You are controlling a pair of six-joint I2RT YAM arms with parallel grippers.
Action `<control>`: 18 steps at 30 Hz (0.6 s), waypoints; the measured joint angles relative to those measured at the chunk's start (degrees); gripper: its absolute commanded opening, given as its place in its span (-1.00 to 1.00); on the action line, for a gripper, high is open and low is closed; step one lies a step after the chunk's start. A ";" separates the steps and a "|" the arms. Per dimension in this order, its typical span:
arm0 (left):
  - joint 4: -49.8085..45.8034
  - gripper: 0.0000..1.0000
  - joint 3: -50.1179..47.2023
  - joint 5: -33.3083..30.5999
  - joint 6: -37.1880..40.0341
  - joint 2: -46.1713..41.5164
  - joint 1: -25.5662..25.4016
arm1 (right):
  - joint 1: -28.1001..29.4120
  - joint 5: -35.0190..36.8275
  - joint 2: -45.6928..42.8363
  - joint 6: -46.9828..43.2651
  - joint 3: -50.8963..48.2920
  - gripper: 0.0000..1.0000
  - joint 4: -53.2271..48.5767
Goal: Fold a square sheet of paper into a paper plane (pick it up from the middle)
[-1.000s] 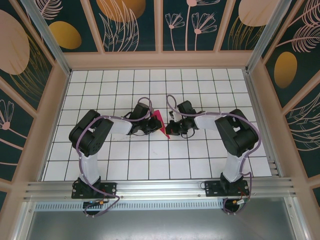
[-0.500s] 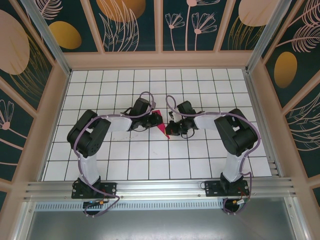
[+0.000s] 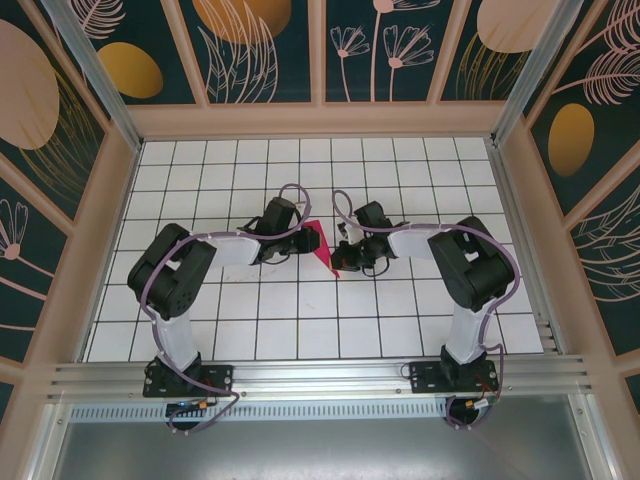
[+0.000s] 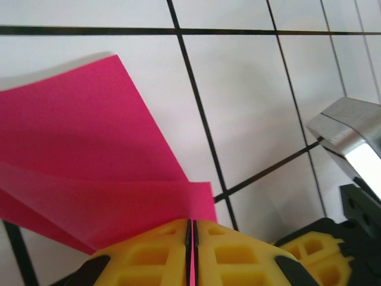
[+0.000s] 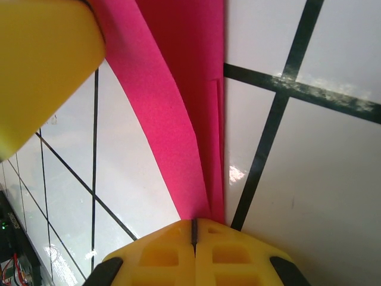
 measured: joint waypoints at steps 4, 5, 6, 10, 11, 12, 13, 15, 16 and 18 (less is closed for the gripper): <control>0.39 -0.76 0.00 -1.73 2.51 1.66 0.00 | -0.15 -0.44 0.15 0.00 0.00 -0.92 0.15; 0.46 -0.76 0.00 -2.08 2.91 2.10 0.00 | -0.15 -0.46 0.17 0.00 0.00 -0.92 0.20; 0.61 -0.77 0.00 -2.34 3.32 2.58 0.00 | -0.15 -0.48 0.20 0.00 0.00 -0.91 0.22; 1.70 -0.79 0.00 -2.89 4.07 3.30 0.00 | -0.15 -0.66 0.31 0.00 0.00 -0.91 0.42; 1.86 -0.79 0.00 -2.91 4.20 3.30 0.00 | -0.15 -0.68 0.35 0.00 0.00 -0.92 0.44; 1.90 -0.79 -0.02 -2.93 4.28 3.30 0.00 | -0.15 -0.66 0.35 -0.02 0.00 -0.91 0.44; 1.99 -0.80 -0.07 -2.93 4.39 3.30 0.00 | -0.15 -0.66 0.37 -0.04 0.00 -0.91 0.44; 2.34 -0.80 -0.22 -2.86 4.48 3.30 0.11 | -0.15 -0.68 0.46 -0.15 0.00 -0.91 0.44; 2.51 -0.80 -0.28 -2.82 4.61 3.30 0.22 | -0.15 -0.66 0.46 -0.17 0.00 -0.92 0.44; 2.58 -0.79 -0.28 -2.62 4.72 3.39 0.63 | -0.15 -0.66 0.55 -0.17 0.02 -0.92 0.44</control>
